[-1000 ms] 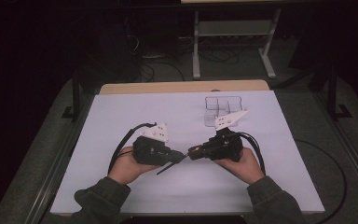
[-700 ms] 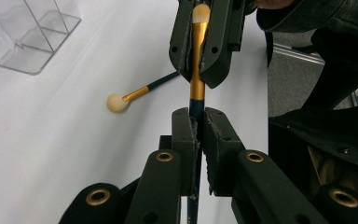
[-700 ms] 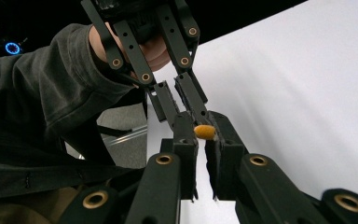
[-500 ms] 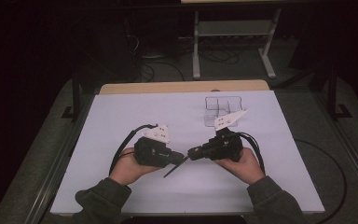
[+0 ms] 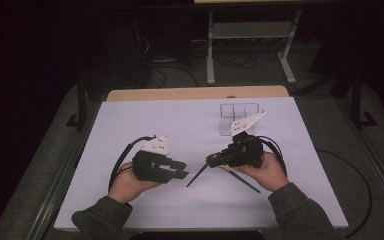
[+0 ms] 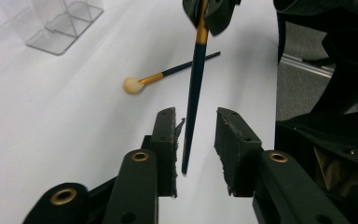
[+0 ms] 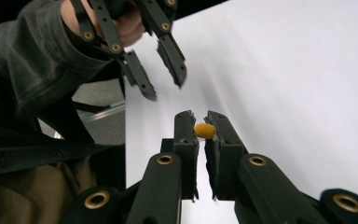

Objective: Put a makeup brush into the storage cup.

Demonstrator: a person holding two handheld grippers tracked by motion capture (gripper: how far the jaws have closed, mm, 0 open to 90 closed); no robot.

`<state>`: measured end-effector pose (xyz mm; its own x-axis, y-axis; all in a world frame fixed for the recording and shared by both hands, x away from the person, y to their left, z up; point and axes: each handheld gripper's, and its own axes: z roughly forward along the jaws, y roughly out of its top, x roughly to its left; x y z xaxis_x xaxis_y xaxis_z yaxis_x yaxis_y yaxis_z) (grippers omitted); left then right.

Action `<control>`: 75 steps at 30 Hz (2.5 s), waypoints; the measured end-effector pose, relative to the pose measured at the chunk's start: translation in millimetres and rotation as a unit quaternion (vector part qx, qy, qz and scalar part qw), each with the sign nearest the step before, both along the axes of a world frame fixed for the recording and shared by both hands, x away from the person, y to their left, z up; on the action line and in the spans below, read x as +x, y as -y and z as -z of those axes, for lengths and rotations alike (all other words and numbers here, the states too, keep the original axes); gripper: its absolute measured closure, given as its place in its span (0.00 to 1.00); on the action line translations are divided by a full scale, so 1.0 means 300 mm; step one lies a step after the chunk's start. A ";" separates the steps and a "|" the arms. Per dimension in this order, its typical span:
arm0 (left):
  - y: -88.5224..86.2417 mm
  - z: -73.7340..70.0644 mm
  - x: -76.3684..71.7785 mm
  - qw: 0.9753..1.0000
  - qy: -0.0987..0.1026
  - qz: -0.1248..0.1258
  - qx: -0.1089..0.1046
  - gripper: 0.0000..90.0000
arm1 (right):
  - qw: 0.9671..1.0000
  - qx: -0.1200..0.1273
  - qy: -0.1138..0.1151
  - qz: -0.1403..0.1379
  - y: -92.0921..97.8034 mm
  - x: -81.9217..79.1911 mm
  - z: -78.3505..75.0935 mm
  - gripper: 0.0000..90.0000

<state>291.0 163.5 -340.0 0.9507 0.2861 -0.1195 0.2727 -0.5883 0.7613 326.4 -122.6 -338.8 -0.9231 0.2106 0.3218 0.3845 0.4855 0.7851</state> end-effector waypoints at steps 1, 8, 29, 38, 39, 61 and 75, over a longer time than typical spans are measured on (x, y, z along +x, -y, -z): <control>-0.009 0.002 -0.002 1.000 0.001 -0.004 0.000 0.74 | 1.000 -0.004 0.000 0.002 0.002 0.001 -0.007 0.92; -0.050 0.018 -0.014 1.000 0.004 -0.025 -0.006 0.72 | 1.000 -0.027 0.006 0.009 0.012 0.020 -0.035 0.92; -0.154 0.076 -0.041 0.996 0.011 -0.085 -0.009 0.56 | 0.997 -0.071 0.020 0.022 0.025 0.085 -0.080 0.92; -0.172 0.096 -0.047 0.995 0.016 -0.099 -0.002 0.51 | 0.996 -0.079 0.025 0.035 0.047 0.109 -0.103 0.92; -0.173 0.096 -0.048 0.995 0.017 -0.099 -0.001 0.50 | 0.996 -0.080 0.027 0.035 0.049 0.111 -0.104 0.92; -0.213 0.119 -0.057 0.993 0.020 -0.120 -0.001 0.39 | 0.992 -0.104 0.041 0.064 0.096 0.175 -0.192 0.92; -0.226 0.126 -0.052 0.992 0.018 -0.126 -0.001 0.37 | 0.990 -0.111 0.040 0.075 0.094 0.214 -0.237 0.92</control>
